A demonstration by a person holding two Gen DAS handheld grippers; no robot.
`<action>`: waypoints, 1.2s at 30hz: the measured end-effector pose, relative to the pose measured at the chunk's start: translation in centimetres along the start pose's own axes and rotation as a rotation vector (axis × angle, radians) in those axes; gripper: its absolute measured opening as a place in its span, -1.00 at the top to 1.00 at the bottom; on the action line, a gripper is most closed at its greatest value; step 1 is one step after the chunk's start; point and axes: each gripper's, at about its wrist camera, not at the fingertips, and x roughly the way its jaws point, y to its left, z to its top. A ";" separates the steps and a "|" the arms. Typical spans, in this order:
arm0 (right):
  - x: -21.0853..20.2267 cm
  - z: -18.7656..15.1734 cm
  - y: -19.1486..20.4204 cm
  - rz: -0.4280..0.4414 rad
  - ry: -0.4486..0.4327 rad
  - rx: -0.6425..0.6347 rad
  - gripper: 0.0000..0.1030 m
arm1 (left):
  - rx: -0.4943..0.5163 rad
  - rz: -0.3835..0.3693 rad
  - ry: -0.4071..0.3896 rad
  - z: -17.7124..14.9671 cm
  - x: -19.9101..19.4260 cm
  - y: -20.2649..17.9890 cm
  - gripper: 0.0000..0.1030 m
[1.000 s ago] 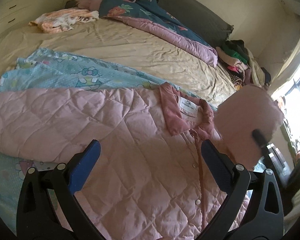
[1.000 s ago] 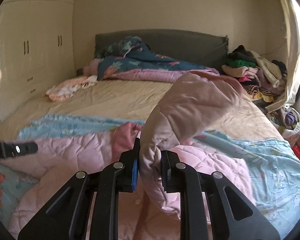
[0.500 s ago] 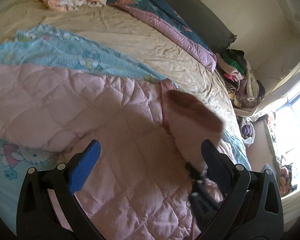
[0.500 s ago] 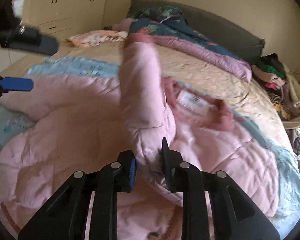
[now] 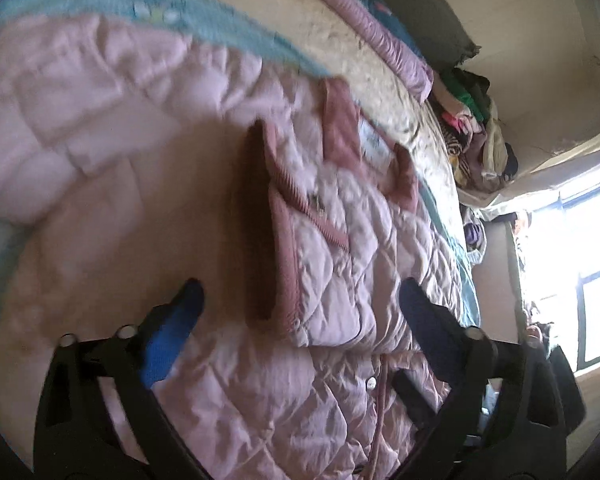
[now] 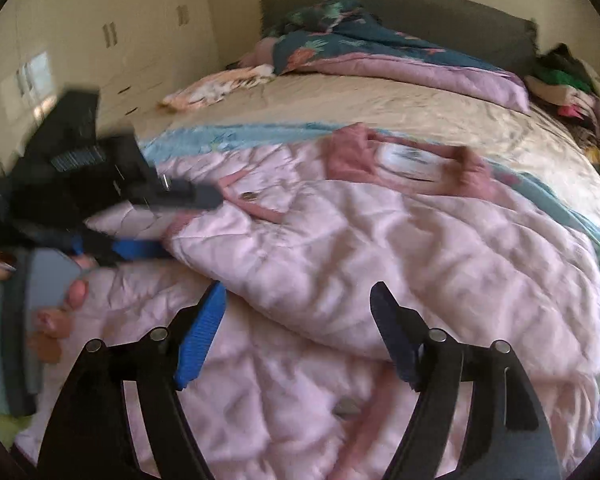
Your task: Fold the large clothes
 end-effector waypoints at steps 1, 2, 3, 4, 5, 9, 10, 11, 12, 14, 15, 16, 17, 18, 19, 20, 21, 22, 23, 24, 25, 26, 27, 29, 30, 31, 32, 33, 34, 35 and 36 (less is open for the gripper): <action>-0.6 -0.2 -0.5 -0.010 -0.007 0.004 -0.43 | 0.001 0.002 0.002 -0.2 0.4 0.0 -0.42; -1.4 -0.5 -1.2 -0.028 -0.014 0.011 -0.43 | 0.007 0.014 -0.002 -0.4 0.7 -0.1 -0.35; -2.5 -1.0 -2.1 -0.057 -0.017 0.024 -0.43 | 0.020 0.021 -0.005 -0.5 1.0 -0.2 -0.13; -3.0 -1.2 -2.8 -0.072 -0.020 0.034 -0.43 | 0.029 0.022 -0.005 -0.5 1.2 -0.3 0.22; -3.7 -1.6 -3.6 -0.086 -0.023 0.050 -0.43 | 0.043 0.029 -0.005 -0.7 1.5 -0.5 0.32; -5.9 -3.5 -7.6 -0.185 -0.007 0.134 -0.43 | 0.165 0.086 -0.068 -0.8 0.8 -3.2 0.75; -6.3 -3.8 -8.8 -0.200 0.001 0.164 -0.43 | 0.185 0.090 -0.087 -0.6 0.4 -3.8 0.78; -6.4 -3.9 -9.7 -0.210 0.003 0.185 -0.43 | 0.213 0.093 -0.116 -0.3 -0.4 -4.7 0.79; -6.8 -4.2 -11.1 -0.232 0.002 0.220 -0.43 | 0.238 0.097 -0.142 0.0 -1.1 -5.4 0.79; -7.6 -4.2 -13.2 -0.257 -0.005 0.273 -0.43 | 0.279 0.114 -0.186 0.4 -2.2 -6.1 0.79; -8.0 -4.2 -14.2 -0.270 -0.011 0.300 -0.43 | 0.289 0.128 -0.196 0.5 -2.4 -6.1 0.79; -8.2 -4.1 -15.0 -0.275 -0.016 0.316 -0.43 | 0.287 0.139 -0.194 0.5 -2.3 -5.7 0.79; -8.4 -3.9 -15.8 -0.285 -0.019 0.333 -0.43 | 0.276 0.149 -0.184 0.5 -2.1 -5.1 0.79; -8.3 -3.7 -16.3 -0.293 -0.016 0.340 -0.43 | 0.267 0.158 -0.172 0.3 -1.7 -4.5 0.79; -8.2 -3.7 -16.6 -0.296 -0.012 0.343 -0.43 | 0.253 0.177 -0.153 0.2 -1.1 -3.6 0.79; -7.9 -3.4 -16.8 -0.298 -0.003 0.338 -0.43 | 0.242 0.190 -0.135 0.2 -0.5 -3.0 0.79; -7.5 -3.2 -16.9 -0.301 0.006 0.329 -0.43 | 0.238 0.199 -0.125 0.0 -0.1 -2.5 0.79; -7.1 -3.0 -16.9 -0.299 0.015 0.318 -0.43 | 0.240 0.210 -0.119 -0.3 0.2 -2.1 0.79; -6.6 -2.6 -16.8 -0.294 0.024 0.307 -0.43 | 0.245 0.218 -0.116 -0.5 0.4 -2.0 0.79; -5.9 -2.4 -16.7 -0.277 0.034 0.301 -0.43 | 0.249 0.224 -0.116 -0.7 0.5 -1.8 0.78; -5.2 -2.0 -16.8 -0.265 0.044 0.300 -0.43 | 0.248 0.225 -0.116 -0.8 0.6 -1.6 0.78; -4.5 -1.9 -17.0 -0.256 0.060 0.304 -0.43 | 0.247 0.226 -0.114 -0.8 0.8 -1.7 0.78; -3.9 -1.9 -17.1 -0.257 0.073 0.306 -0.43 | 0.246 0.226 -0.112 -0.9 0.8 -1.5 0.78; -2.7 -2.1 -17.6 -0.267 0.117 0.315 -0.43 | 0.249 0.228 -0.110 -1.0 0.6 -1.4 0.77; -1.9 -2.6 -18.4 -0.277 0.153 0.338 -0.43 | 0.252 0.229 -0.109 -1.0 0.6 -1.4 0.77; -1.4 -3.1 -18.8 -0.286 0.173 0.358 -0.43 | 0.256 0.229 -0.105 -1.0 0.6 -1.4 0.76; -1.1 -3.4 -19.3 -0.293 0.185 0.376 -0.43 | 0.257 0.227 -0.102 -1.0 0.6 -1.4 0.76; -0.8 -4.0 -19.8 -0.290 0.188 0.402 -0.43 | 0.259 0.225 -0.100 -1.1 0.6 -1.4 0.74; -0.6 -4.4 -20.2 -0.281 0.183 0.426 -0.43 | 0.261 0.225 -0.098 -1.2 0.7 -1.4 0.73; -0.4 -4.6 -20.4 -0.278 0.183 0.436 -0.43 | 0.262 0.225 -0.096 -1.2 0.9 -1.4 0.73; -0.2 -4.8 -20.5 -0.282 0.182 0.434 -0.43 | 0.262 0.225 -0.094 -1.2 1.0 -1.5 0.71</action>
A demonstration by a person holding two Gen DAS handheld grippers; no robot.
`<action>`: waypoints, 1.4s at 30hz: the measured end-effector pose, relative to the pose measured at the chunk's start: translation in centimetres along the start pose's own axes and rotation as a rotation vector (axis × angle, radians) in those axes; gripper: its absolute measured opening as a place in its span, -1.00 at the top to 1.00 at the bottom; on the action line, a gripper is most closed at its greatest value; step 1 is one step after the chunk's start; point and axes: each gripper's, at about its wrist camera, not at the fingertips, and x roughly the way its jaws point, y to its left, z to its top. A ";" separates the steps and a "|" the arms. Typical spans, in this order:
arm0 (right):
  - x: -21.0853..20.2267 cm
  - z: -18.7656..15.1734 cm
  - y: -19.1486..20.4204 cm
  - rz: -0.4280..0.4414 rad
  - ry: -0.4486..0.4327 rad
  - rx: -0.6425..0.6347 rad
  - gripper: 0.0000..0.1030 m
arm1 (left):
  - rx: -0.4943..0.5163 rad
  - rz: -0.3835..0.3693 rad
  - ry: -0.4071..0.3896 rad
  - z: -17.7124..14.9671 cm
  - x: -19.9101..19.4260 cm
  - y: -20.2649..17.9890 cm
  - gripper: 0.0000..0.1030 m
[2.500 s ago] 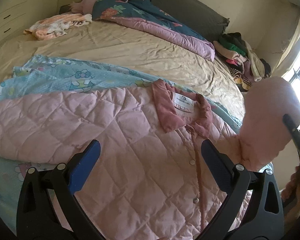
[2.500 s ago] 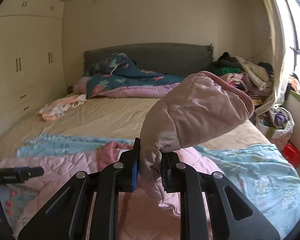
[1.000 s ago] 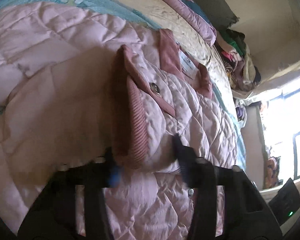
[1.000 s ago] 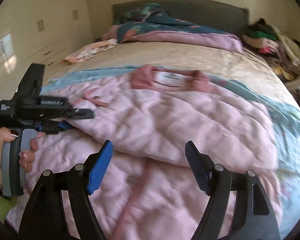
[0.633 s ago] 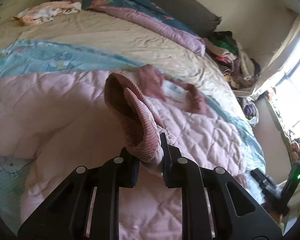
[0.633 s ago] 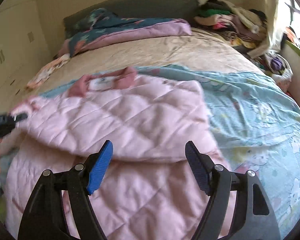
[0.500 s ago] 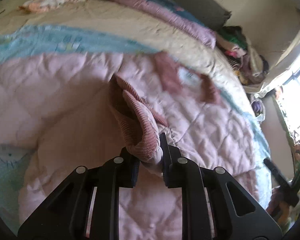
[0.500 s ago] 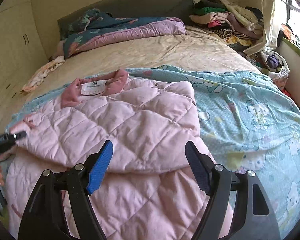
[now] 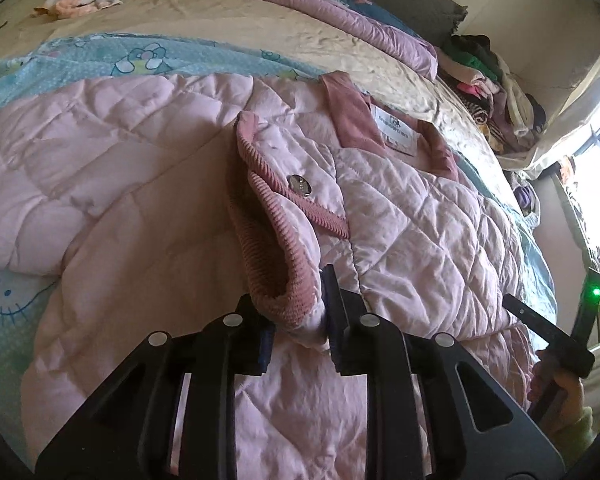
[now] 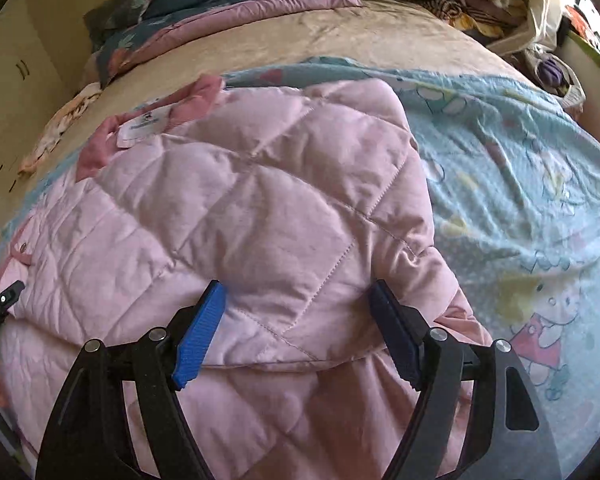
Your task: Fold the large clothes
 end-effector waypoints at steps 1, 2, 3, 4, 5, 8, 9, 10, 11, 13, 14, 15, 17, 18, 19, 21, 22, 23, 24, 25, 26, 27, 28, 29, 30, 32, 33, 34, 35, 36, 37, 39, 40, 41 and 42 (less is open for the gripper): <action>0.1 -0.1 0.0 -0.004 -0.002 -0.004 -0.43 | -0.001 0.000 0.002 0.0 0.1 0.0 0.70; 0.3 -0.2 -0.1 -0.008 -0.002 0.000 -0.43 | -0.002 0.000 0.002 0.0 0.1 0.1 0.69; 0.4 -0.2 0.0 -0.010 -0.002 0.004 -0.43 | -0.004 0.003 0.001 0.0 0.0 0.1 0.66; 0.3 -0.2 0.1 -0.013 -0.004 0.002 -0.43 | -0.002 0.009 0.000 0.0 0.0 0.0 0.59; 0.0 -0.1 0.2 -0.011 -0.008 0.003 -0.43 | -0.001 0.018 -0.002 0.0 -0.1 -0.1 0.51; -1.3 -0.1 0.1 0.015 -0.029 0.019 -0.47 | 0.019 0.042 -0.024 0.0 -1.1 -0.4 0.26; -2.2 -0.3 0.2 0.031 -0.043 0.021 -0.52 | 0.021 0.050 -0.031 0.0 -1.4 -0.5 0.08; -2.7 -0.4 0.4 0.038 -0.053 0.018 -0.58 | 0.022 0.058 -0.036 0.1 -1.8 -0.5 -0.04; -3.4 -0.6 0.6 0.040 -0.064 0.014 -0.63 | 0.024 0.067 -0.043 0.2 -2.1 -0.5 -0.11; -4.8 -1.0 1.0 0.043 -0.090 0.004 -0.74 | 0.030 0.080 -0.065 0.3 -3.2 -0.7 -0.24; -5.5 -1.2 1.3 0.049 -0.103 -0.002 -0.76 | 0.032 0.086 -0.077 0.3 -3.7 -0.7 -0.47; -5.9 -1.3 1.5 0.052 -0.109 -0.004 -0.80 | 0.031 0.098 -0.090 0.3 -4.3 -0.7 -0.62; -6.8 -1.5 2.1 0.061 -0.122 -0.009 -0.82 | 0.018 0.116 -0.117 0.3 -5.4 -0.6 -0.82; -7.4 -1.7 2.6 0.068 -0.131 -0.016 -0.83 | 0.005 0.111 -0.131 0.2 -6.2 -0.4 -0.82; -7.8 -1.9 2.9 0.073 -0.137 -0.020 -0.84 | -0.002 0.106 -0.134 0.2 -6.5 -0.3 -0.82; -8.7 -2.1 3.6 0.084 -0.149 -0.028 -0.85 | -0.021 0.107 -0.138 0.2 -7.5 0.2 -0.82; -9.1 -2.2 4.0 0.090 -0.155 -0.035 -0.85 | -0.021 0.112 -0.140 0.2 -7.9 0.3 -0.82; -9.6 -2.3 4.6 0.094 -0.163 -0.043 -0.85 | -0.022 0.117 -0.143 0.2 -8.2 0.4 -0.82; -10.0 -2.4 5.1 0.097 -0.170 -0.053 -0.86 | -0.025 0.121 -0.146 0.2 -8.6 0.6 -0.82; -10.3 -2.4 5.6 0.103 -0.175 -0.061 -0.87 | -0.031 0.123 -0.152 0.1 -9.0 0.8 -0.82; -10.8 -2.5 6.2 0.109 -0.181 -0.069 -0.87 | -0.037 0.125 -0.155 0.0 -9.5 1.1 -0.82; -11.1 -2.6 6.9 0.113 -0.186 -0.076 -0.88 | -0.044 0.128 -0.157 -0.1 -9.8 1.4 -0.82; -11.5 -2.6 7.5 0.120 -0.191 -0.087 -0.88 | -0.048 0.130 -0.158 -0.2 -10.2 1.7 -0.82; -11.8 -2.7 8.3 0.125 -0.196 -0.099 -0.88 | -0.054 0.132 -0.159 -0.3 -10.5 2.1 -0.82; -12.1 -2.7 8.8 0.129 -0.199 -0.107 -0.88 | -0.063 0.137 -0.163 -0.5 -10.9 2.6 -0.82; -12.6 -2.8 10.1 0.143 -0.205 -0.129 -0.88 | -0.078 0.141 -0.165 -0.8 -11.4 3.3 -0.82; -13.0 -2.9 11.1 0.149 -0.211 -0.144 -0.89 | -0.086 0.143 -0.165 -0.9 -11.7 3.7 -0.82; -13.2 -3.0 11.8 0.155 -0.214 -0.155 -0.89 | -0.096 0.150 -0.166 -1.1 -11.9 4.2 -0.82; -13.5 -3.1 12.6 0.163 -0.218 -0.169 -0.89 | -0.102 0.153 -0.167 -1.2 -12.2 4.6 -0.82; -13.6 -3.1 13.3 0.167 -0.220 -0.178 -0.89 | -0.112 0.157 -0.167 -1.3 -12.5 5.2 -0.82; -13.8 -3.1 13.9 0.174 -0.223 -0.188 -0.89 | -0.118 0.161 -0.167 -1.4 -12.7 5.7 -0.82; -14.1 -3.2 15.4 0.188 -0.224 -0.213 -0.89 | -0.131 0.170 -0.170 -1.6 -13.1 6.4 -0.82; -14.3 -3.3 16.2 0.191 -0.225 -0.225 -0.89 | -0.139 0.173 -0.172 -1.7 -13.4 7.0 -0.82; -14.4 -3.4 16.9 0.199 -0.228 -0.236 -0.89 | -0.145 0.175 -0.174 -1.8 -13.7 7.4 -0.82; -14.6 -3.5 17.5 0.204 -0.229 -0.245 -0.89 | -0.151 0.180 -0.177 -1.8 -13.9 7.8 -0.82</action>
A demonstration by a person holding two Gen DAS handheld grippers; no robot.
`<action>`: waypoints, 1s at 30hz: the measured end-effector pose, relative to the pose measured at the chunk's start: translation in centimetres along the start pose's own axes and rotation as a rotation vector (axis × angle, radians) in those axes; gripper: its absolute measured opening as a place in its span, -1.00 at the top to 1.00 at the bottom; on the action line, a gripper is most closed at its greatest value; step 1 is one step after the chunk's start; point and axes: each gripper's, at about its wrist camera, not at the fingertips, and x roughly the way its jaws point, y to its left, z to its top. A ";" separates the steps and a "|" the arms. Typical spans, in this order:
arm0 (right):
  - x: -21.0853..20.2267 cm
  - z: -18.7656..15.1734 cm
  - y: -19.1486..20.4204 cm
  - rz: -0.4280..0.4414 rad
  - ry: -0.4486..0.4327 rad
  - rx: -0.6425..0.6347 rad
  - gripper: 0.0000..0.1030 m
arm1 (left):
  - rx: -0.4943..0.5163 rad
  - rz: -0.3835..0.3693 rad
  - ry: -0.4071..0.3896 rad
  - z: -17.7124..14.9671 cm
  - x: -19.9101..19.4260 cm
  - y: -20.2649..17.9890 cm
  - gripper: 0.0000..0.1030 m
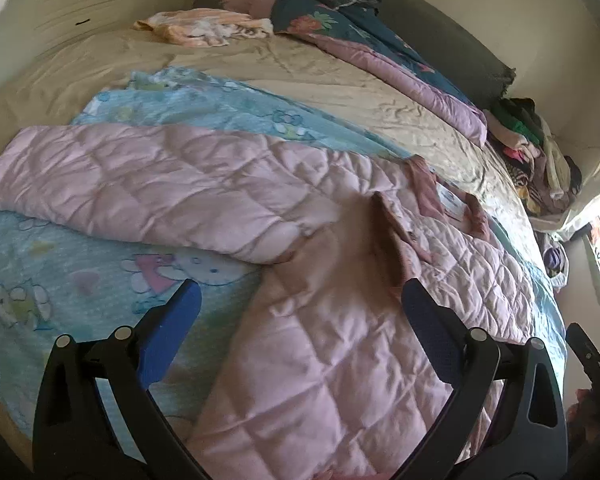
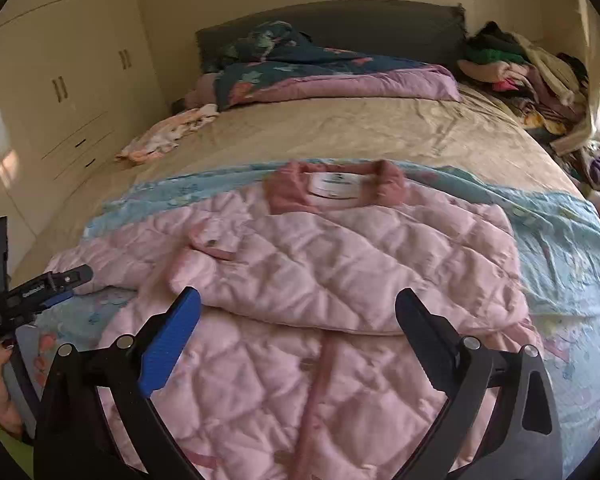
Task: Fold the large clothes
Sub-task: 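Move the left gripper to the other sleeve cuff and grasp it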
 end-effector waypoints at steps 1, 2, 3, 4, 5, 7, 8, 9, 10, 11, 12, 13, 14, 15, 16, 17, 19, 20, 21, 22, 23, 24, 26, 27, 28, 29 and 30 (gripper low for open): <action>0.1 0.1 0.6 0.005 0.000 -0.009 -0.89 | -0.005 0.003 -0.004 0.0 -0.2 0.4 -0.82; 0.1 0.2 1.3 0.010 0.000 -0.018 -0.89 | -0.014 0.009 -0.011 0.1 -0.5 1.0 -0.82; 0.1 0.3 2.1 0.018 0.000 -0.031 -0.89 | -0.021 0.015 -0.016 0.1 -0.7 1.5 -0.82; 0.2 0.3 2.7 0.023 0.000 -0.042 -0.89 | -0.026 0.016 -0.018 0.2 -0.8 1.9 -0.82; 0.3 0.3 3.3 0.027 0.001 -0.051 -0.89 | -0.032 0.018 -0.020 0.2 -1.0 2.4 -0.82; 0.4 0.4 4.7 0.040 0.002 -0.072 -0.89 | -0.043 0.025 -0.024 0.3 -1.2 3.3 -0.82; 0.5 0.4 5.3 0.046 0.003 -0.081 -0.89 | -0.048 0.028 -0.025 0.4 -1.4 3.8 -0.82; 0.6 0.5 5.9 0.051 0.003 -0.088 -0.89 | -0.055 0.030 -0.028 0.4 -1.5 4.3 -0.82; 0.8 0.5 6.4 0.055 0.005 -0.095 -0.89 | -0.059 0.033 -0.029 0.4 -1.6 4.6 -0.82; 0.9 0.5 6.9 0.060 0.008 -0.101 -0.89 | -0.062 0.036 -0.029 0.4 -1.7 4.9 -0.82; 1.1 0.5 7.7 0.066 0.010 -0.112 -0.89 | -0.067 0.043 -0.031 0.5 -1.8 5.4 -0.82; 1.2 0.5 8.2 0.068 0.011 -0.118 -0.89 | -0.069 0.052 -0.033 0.5 -1.8 5.7 -0.82; 1.4 0.5 8.9 0.075 0.013 -0.128 -0.89 | -0.069 0.060 -0.034 0.5 -1.9 6.0 -0.82; 1.6 0.5 9.4 0.078 0.015 -0.136 -0.89 | -0.070 0.071 -0.035 0.5 -1.9 6.3 -0.82; 1.8 0.5 9.9 0.081 0.016 -0.144 -0.89 | -0.075 0.082 -0.036 0.5 -1.9 6.8 -0.82; 1.9 0.5 10.4 0.085 0.017 -0.151 -0.89 | -0.083 0.082 -0.035 0.5 -1.9 7.2 -0.82; 2.1 0.5 11.6 0.097 0.020 -0.166 -0.89 | -0.095 0.087 -0.033 0.5 -1.9 8.1 -0.82; 2.3 0.5 12.1 0.101 0.021 -0.173 -0.89 | -0.098 0.092 -0.033 0.5 -1.9 8.5 -0.82; 2.5 0.5 12.8 0.105 0.023 -0.182 -0.89 | -0.107 0.094 -0.032 0.5 -1.9 9.0 -0.82; 2.7 0.5 13.3 0.108 0.025 -0.190 -0.89 | -0.113 0.094 -0.032 0.5 -1.8 9.3 -0.82; 2.9 0.5 13.8 0.112 0.026 -0.198 -0.89 | -0.121 0.098 -0.031 0.5 -1.8 9.8 -0.82; 3.2 0.5 14.6 0.121 0.028 -0.210 -0.89 | -0.125 0.101 -0.029 0.6 -1.7 10.0 -0.82; 3.6 0.5 15.8 0.129 0.032 -0.230 -0.89 | -0.135 0.109 -0.030 0.6 -1.6 10.8 -0.82; 3.8 0.4 16.3 0.136 0.034 -0.238 -0.89 | -0.142 0.113 -0.030 0.6 -1.6 11.3 -0.82; 4.0 0.3 16.8 0.140 0.037 -0.246 -0.89 | -0.148 0.114 -0.030 0.6 -1.5 11.6 -0.82; 4.3 0.3 17.3 0.143 0.040 -0.254 -0.89 | -0.155 0.118 -0.031 0.6 -1.4 12.0 -0.82; 4.6 0.2 17.9 0.150 0.043 -0.265 -0.89 | -0.163 0.123 -0.032 0.6 -1.3 12.5 -0.82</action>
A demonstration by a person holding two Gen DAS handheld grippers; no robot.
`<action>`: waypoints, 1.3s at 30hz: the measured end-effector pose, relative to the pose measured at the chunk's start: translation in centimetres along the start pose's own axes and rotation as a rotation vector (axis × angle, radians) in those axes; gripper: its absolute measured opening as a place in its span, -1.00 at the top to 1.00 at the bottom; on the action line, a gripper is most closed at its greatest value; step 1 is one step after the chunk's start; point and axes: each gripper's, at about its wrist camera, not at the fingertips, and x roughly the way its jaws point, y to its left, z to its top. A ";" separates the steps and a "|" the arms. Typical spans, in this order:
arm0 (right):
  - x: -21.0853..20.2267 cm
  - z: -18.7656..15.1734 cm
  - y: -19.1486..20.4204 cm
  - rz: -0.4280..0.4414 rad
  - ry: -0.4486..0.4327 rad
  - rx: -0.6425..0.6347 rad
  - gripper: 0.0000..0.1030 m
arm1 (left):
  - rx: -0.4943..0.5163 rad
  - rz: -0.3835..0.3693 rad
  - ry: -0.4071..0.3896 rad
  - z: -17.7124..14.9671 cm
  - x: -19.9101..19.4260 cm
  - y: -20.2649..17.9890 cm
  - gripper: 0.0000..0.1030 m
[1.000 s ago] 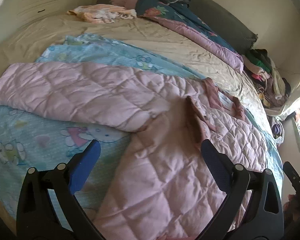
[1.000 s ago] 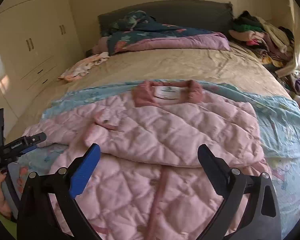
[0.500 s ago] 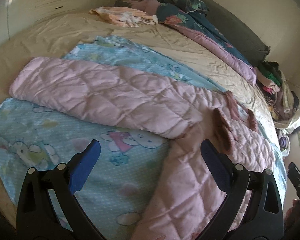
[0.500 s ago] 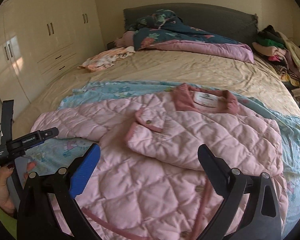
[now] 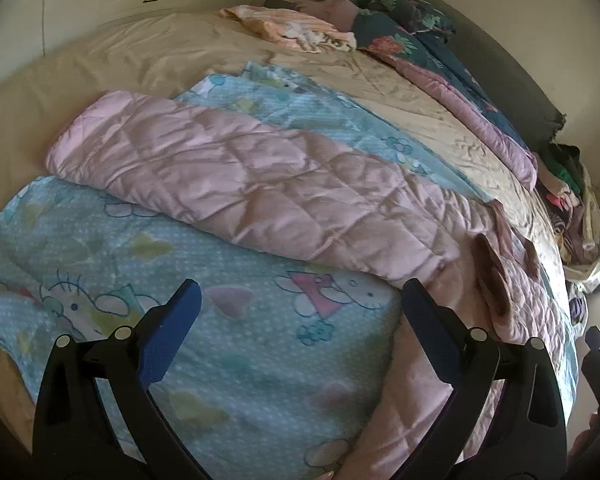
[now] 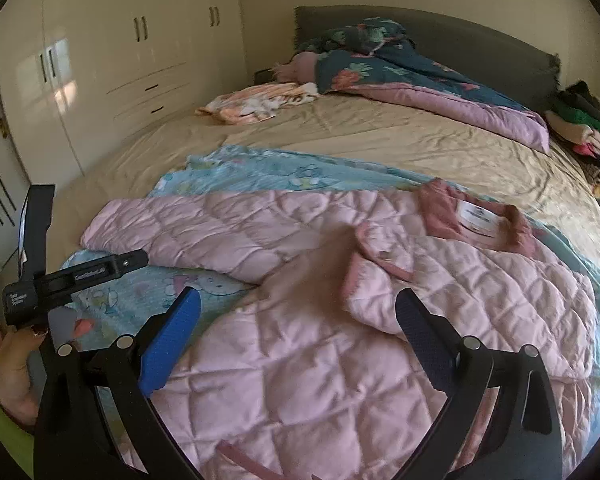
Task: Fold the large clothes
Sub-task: 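Move the left gripper to the other sleeve cuff and grasp it, then lift the sleeve upward with the left gripper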
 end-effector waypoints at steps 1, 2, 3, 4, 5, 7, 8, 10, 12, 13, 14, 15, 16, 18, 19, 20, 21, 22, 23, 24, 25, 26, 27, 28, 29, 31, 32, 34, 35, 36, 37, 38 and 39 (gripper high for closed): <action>0.3 0.1 0.5 0.005 0.003 -0.007 -0.89 | -0.008 0.003 -0.001 0.1 0.2 0.4 -0.82; 0.6 0.1 0.9 0.011 0.006 -0.013 -0.89 | -0.015 0.006 -0.001 0.2 0.3 0.8 -0.82; 1.0 0.1 1.4 0.018 0.010 -0.022 -0.89 | -0.025 0.009 -0.003 0.3 0.6 1.2 -0.82; 1.3 0.1 1.8 0.023 0.013 -0.027 -0.89 | -0.032 0.013 -0.003 0.5 0.8 1.6 -0.82; 1.6 0.1 2.1 0.026 0.016 -0.032 -0.89 | -0.042 0.017 -0.002 0.6 1.0 2.0 -0.82; 2.3 0.2 2.9 0.038 0.027 -0.043 -0.89 | -0.062 0.014 -0.007 0.8 1.5 2.9 -0.82; 2.6 0.2 3.2 0.041 0.031 -0.049 -0.89 | -0.074 0.014 -0.008 0.9 1.8 3.4 -0.82; 3.3 0.2 3.8 0.044 0.038 -0.061 -0.89 | -0.092 0.022 -0.007 1.1 2.4 4.2 -0.82; 3.8 0.0 4.1 0.048 0.045 -0.065 -0.89 | -0.113 0.029 -0.006 1.3 3.0 5.1 -0.82; 4.1 0.0 4.2 0.050 0.047 -0.064 -0.89 | -0.131 0.034 -0.005 1.6 3.5 5.9 -0.82; 4.4 -0.1 4.2 0.053 0.052 -0.062 -0.89 | -0.142 0.036 -0.005 1.7 3.8 6.2 -0.82; 4.6 -0.2 4.3 0.053 0.055 -0.060 -0.89 | -0.158 0.040 -0.006 1.9 4.1 6.8 -0.82; 4.9 -0.3 4.2 0.055 0.061 -0.058 -0.89 | -0.177 0.046 -0.006 2.1 4.5 7.5 -0.82; 5.3 -0.5 4.1 0.054 0.069 -0.055 -0.89 | -0.208 0.058 -0.012 2.5 5.1 8.7 -0.82; 5.5 -0.7 3.9 0.053 0.072 -0.054 -0.89 | -0.227 0.065 -0.012 2.8 5.6 9.5 -0.82; 5.7 -0.7 3.8 0.051 0.075 -0.052 -0.89 | -0.245 0.066 -0.015 3.1 5.9 10.1 -0.82; 5.8 -0.9 3.6 0.050 0.079 -0.047 -0.89 | -0.256 0.064 -0.019 3.3 6.2 10.5 -0.82; 6.0 -1.0 3.3 0.049 0.082 -0.041 -0.89 | -0.268 0.069 -0.026 3.8 6.5 11.2 -0.82; 6.0 -1.1 3.1 0.047 0.083 -0.038 -0.89 | -0.276 0.076 -0.034 4.2 6.6 11.6 -0.82; 6.1 -1.2 2.8 0.045 0.084 -0.033 -0.89 | -0.290 0.082 -0.043 4.7 6.7 12.1 -0.82; 6.2 -1.3 2.5 0.043 0.086 -0.028 -0.89 | -0.301 0.086 -0.048 5.0 6.7 12.3 -0.82; 6.2 -1.3 2.3 0.040 0.088 -0.023 -0.89 | -0.316 0.092 -0.053 5.4 6.7 12.7 -0.82; 6.2 -1.4 2.0 0.038 0.089 -0.017 -0.89 | -0.333 0.098 -0.058 6.0 6.8 13.2 -0.82; 6.2 -1.5 1.6 0.035 0.090 -0.012 -0.89 | -0.342 0.101 -0.064 6.3 6.8 13.5 -0.82; 6.1 -1.6 1.3 0.032 0.088 -0.008 -0.89 | -0.348 0.105 -0.068 6.7 6.8 13.8 -0.81; 6.0 -1.7 0.8 0.028 0.087 0.002 -0.89 | -0.357 0.133 -0.085 7.4 6.7 14.3 -0.62; 5.9 -1.7 0.6 0.028 0.086 0.008 -0.89 | -0.356 0.148 -0.093 7.6 6.7 14.5 -0.35; 5.7 -1.8 0.0 0.023 0.084 0.016 -0.89 | -0.349 0.175 -0.116 8.0 6.4 14.7 0.14; 5.6 -1.9 -0.2 0.020 0.083 0.018 -0.89 | -0.339 0.177 -0.134 8.2 5.9 14.7 0.32; 5.4 -2.0 -0.5 0.017 0.081 0.021 -0.89 | -0.332 0.175 -0.147 8.3 5.6 14.7 0.38; 5.2 -2.0 -0.7 0.016 0.079 0.026 -0.89 | -0.317 0.165 -0.168 8.4 4.7 14.4 0.49; 5.0 -2.1 -1.0 0.016 0.074 0.033 -0.89 | -0.304 0.152 -0.192 8.6 3.8 14.0 0.60; 4.8 -2.1 -1.2 0.015 0.070 0.039 -0.89 | -0.294 0.144 -0.213 8.8 3.1 13.6 0.66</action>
